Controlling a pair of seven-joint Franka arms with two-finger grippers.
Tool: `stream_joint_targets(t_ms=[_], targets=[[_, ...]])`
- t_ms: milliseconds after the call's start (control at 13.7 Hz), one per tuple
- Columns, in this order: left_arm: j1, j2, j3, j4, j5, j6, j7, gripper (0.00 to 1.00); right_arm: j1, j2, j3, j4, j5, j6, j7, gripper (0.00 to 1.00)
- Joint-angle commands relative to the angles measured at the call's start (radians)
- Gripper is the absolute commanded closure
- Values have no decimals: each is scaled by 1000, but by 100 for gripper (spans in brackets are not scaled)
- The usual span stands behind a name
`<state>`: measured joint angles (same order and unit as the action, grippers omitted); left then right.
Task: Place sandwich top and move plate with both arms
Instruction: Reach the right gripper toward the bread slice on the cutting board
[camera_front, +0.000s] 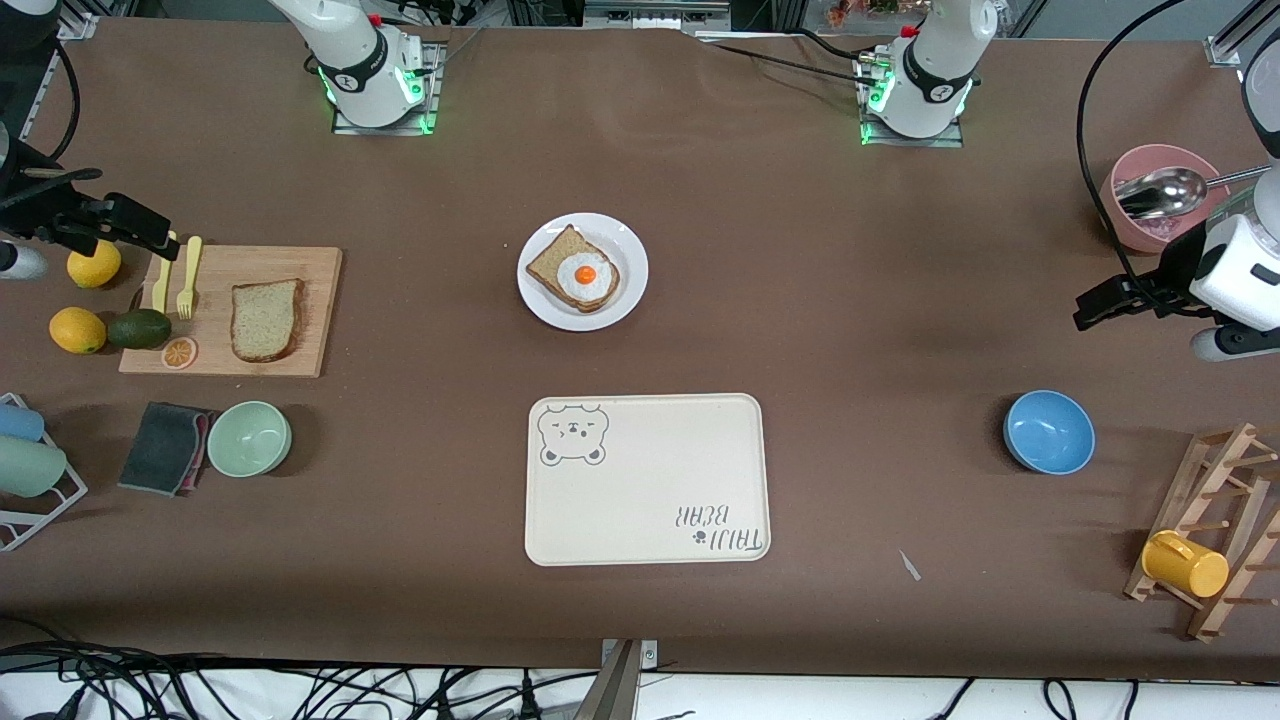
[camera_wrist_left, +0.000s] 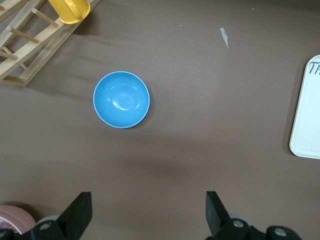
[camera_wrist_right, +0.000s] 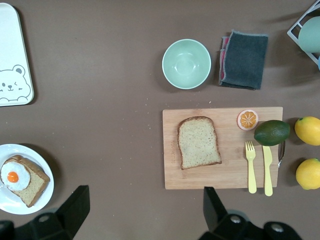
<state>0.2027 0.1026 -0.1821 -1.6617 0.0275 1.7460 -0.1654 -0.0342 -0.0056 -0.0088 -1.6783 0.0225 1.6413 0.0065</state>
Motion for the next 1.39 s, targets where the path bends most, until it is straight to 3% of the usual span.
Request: stream_joint_targets(t_ms=[0, 585, 950, 1316], targets=[[0, -7, 0, -13, -12, 14, 0, 0, 0, 9, 6, 23, -10, -12, 4, 0], [1, -11, 0, -15, -12, 12, 0, 0, 0, 13, 7, 20, -10, -14, 4, 0], [1, -17, 0, -15, -12, 7, -2, 0, 17, 116, 9, 11, -13, -14, 18, 0], [1, -17, 0, -18, -11, 9, -2, 0, 112, 219, 9, -27, -150, 5, 23, 0]])
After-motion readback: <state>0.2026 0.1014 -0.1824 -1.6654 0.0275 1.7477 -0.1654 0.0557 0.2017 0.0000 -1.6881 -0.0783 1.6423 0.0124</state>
